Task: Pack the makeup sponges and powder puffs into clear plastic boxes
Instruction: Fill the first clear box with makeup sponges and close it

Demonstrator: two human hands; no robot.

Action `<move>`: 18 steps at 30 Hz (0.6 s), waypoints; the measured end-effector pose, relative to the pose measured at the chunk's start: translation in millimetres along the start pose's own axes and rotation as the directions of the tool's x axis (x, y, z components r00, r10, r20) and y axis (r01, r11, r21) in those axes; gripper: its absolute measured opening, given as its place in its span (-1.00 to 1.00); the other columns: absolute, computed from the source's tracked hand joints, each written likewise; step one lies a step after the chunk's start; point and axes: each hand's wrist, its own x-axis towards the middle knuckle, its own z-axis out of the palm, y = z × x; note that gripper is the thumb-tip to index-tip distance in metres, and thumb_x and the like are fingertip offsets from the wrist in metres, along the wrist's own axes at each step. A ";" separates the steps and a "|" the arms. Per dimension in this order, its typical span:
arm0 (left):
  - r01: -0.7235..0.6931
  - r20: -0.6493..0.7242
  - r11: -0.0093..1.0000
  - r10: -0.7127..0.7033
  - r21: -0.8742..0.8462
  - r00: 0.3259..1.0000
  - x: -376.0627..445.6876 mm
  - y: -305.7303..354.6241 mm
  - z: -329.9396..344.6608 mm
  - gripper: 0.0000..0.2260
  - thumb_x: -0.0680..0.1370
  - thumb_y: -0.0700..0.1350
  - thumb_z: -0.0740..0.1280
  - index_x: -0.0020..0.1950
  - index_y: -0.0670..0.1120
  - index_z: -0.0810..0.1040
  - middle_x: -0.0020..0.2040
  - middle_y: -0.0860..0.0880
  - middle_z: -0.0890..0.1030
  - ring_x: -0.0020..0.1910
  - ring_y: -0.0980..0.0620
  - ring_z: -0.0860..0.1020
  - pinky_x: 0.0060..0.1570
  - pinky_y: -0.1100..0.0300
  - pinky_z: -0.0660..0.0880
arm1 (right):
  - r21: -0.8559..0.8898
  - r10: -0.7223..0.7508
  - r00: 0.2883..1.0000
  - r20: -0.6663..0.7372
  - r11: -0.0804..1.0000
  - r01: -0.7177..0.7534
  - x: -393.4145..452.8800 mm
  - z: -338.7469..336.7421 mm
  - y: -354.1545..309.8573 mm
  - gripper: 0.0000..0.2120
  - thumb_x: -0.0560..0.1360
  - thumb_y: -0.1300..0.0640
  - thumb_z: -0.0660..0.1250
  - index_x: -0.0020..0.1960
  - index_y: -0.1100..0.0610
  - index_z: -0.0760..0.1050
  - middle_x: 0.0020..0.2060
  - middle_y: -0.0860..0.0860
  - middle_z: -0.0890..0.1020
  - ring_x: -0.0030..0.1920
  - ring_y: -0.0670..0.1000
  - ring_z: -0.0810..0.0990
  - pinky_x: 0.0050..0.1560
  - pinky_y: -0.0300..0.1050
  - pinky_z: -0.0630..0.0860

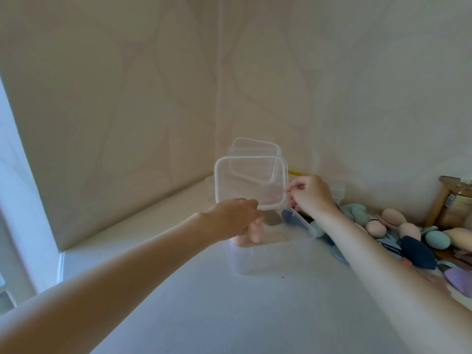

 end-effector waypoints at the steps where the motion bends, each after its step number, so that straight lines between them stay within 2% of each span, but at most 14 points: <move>1: -0.005 -0.010 1.000 0.005 0.000 1.000 -0.5 -0.6 -0.1 -0.64 0.60 -0.16 0.17 0.40 -0.03 0.29 0.23 -0.10 0.40 0.20 -0.12 0.48 0.18 0.11 0.43 | -0.080 -0.007 0.998 -0.064 0.997 0.001 8.5 -5.4 5.5 -0.72 0.52 0.34 0.15 -0.19 0.13 0.58 -0.25 0.04 0.59 -0.18 0.10 0.61 -0.04 0.01 0.59; 2: -0.015 -0.024 1.000 0.016 0.013 1.000 -1.1 -0.8 -0.5 -0.62 0.60 -0.16 0.16 0.42 -0.01 0.26 0.24 -0.10 0.40 0.21 -0.11 0.47 0.18 0.13 0.42 | -0.196 -0.008 0.998 -0.066 0.981 -0.005 14.6 -9.2 11.8 -0.75 0.53 0.33 0.15 -0.15 0.15 0.59 -0.21 0.02 0.57 -0.11 0.11 0.59 0.04 0.02 0.55; 3: -0.027 -0.036 0.999 0.029 0.031 0.999 -1.2 -0.6 -0.2 -0.61 0.61 -0.17 0.14 0.44 0.00 0.24 0.25 -0.11 0.39 0.22 -0.10 0.47 0.18 0.14 0.42 | -0.329 0.012 1.000 -0.004 0.944 -0.013 18.7 -11.3 18.7 -0.77 0.53 0.31 0.16 -0.13 0.16 0.58 -0.18 0.03 0.55 -0.06 0.12 0.58 0.06 0.01 0.52; 6: -0.059 -0.040 0.996 0.061 0.062 0.997 -0.2 -0.2 2.6 -0.57 0.62 -0.18 0.12 0.48 0.07 0.20 0.30 -0.11 0.36 0.24 -0.09 0.44 0.24 0.15 0.42 | -0.676 0.219 0.938 0.269 0.737 0.022 17.9 -9.7 39.1 -0.85 0.51 0.18 0.20 -0.11 0.18 0.54 -0.18 0.09 0.55 -0.02 0.16 0.55 -0.05 -0.01 0.46; 8: -0.063 -0.020 0.996 0.064 0.060 0.998 0.4 -0.4 2.7 -0.56 0.62 -0.18 0.12 0.48 0.11 0.21 0.32 -0.11 0.34 0.25 -0.09 0.43 0.27 0.12 0.41 | -0.740 0.239 0.928 0.287 0.670 0.057 12.7 -7.5 47.7 -0.84 0.52 0.18 0.20 0.03 0.18 0.52 -0.09 0.09 0.52 0.00 0.14 0.47 -0.09 -0.08 0.39; 11: -0.043 -0.013 0.999 0.043 0.018 0.999 1.4 -0.9 3.1 -0.56 0.62 -0.20 0.14 0.47 0.11 0.23 0.33 -0.09 0.34 0.25 -0.09 0.43 0.28 0.11 0.41 | -0.741 0.168 0.964 0.205 0.671 0.041 9.6 -7.4 54.1 -0.77 0.52 0.30 0.18 0.13 0.21 0.53 0.10 0.14 0.55 0.10 0.15 0.48 -0.05 -0.10 0.40; 12: -0.037 -0.012 0.999 0.037 0.004 0.999 1.2 -0.8 3.2 -0.56 0.62 -0.20 0.14 0.46 0.10 0.24 0.34 -0.08 0.34 0.25 -0.08 0.42 0.27 0.12 0.40 | -0.717 0.164 0.968 0.187 0.697 0.020 10.0 -8.0 55.0 -0.76 0.52 0.31 0.19 0.12 0.21 0.54 0.10 0.14 0.56 0.11 0.15 0.50 -0.07 -0.11 0.40; 14: -0.028 0.000 0.999 0.028 -0.021 1.000 1.1 -0.7 2.8 -0.57 0.61 -0.21 0.14 0.46 0.10 0.26 0.35 -0.06 0.35 0.27 -0.07 0.42 0.26 0.13 0.41 | -0.551 0.143 0.980 0.135 0.833 -0.046 12.9 -14.3 50.7 -0.82 0.50 0.32 0.24 0.07 0.21 0.54 0.03 0.10 0.57 0.02 0.10 0.52 -0.14 -0.15 0.41; 16: -0.032 0.016 0.999 0.032 -0.043 0.999 1.4 -0.5 1.9 -0.57 0.61 -0.22 0.14 0.45 0.09 0.28 0.36 -0.03 0.37 0.28 -0.07 0.40 0.26 0.13 0.40 | -0.237 0.077 0.997 0.031 0.969 -0.068 14.8 -23.6 34.5 -0.82 0.50 0.29 0.29 0.09 0.19 0.52 -0.01 0.07 0.54 -0.07 0.06 0.52 -0.20 -0.20 0.46; 18: -0.030 0.039 0.997 0.033 -0.070 0.999 1.2 -0.2 0.3 -0.58 0.61 -0.22 0.14 0.44 0.09 0.30 0.36 0.00 0.38 0.30 -0.06 0.38 0.29 0.12 0.38 | 0.100 0.042 0.999 0.034 0.994 -0.045 12.8 -31.5 13.7 -0.81 0.49 0.24 0.34 0.09 0.18 0.52 -0.02 0.10 0.57 -0.14 0.04 0.56 -0.19 -0.22 0.51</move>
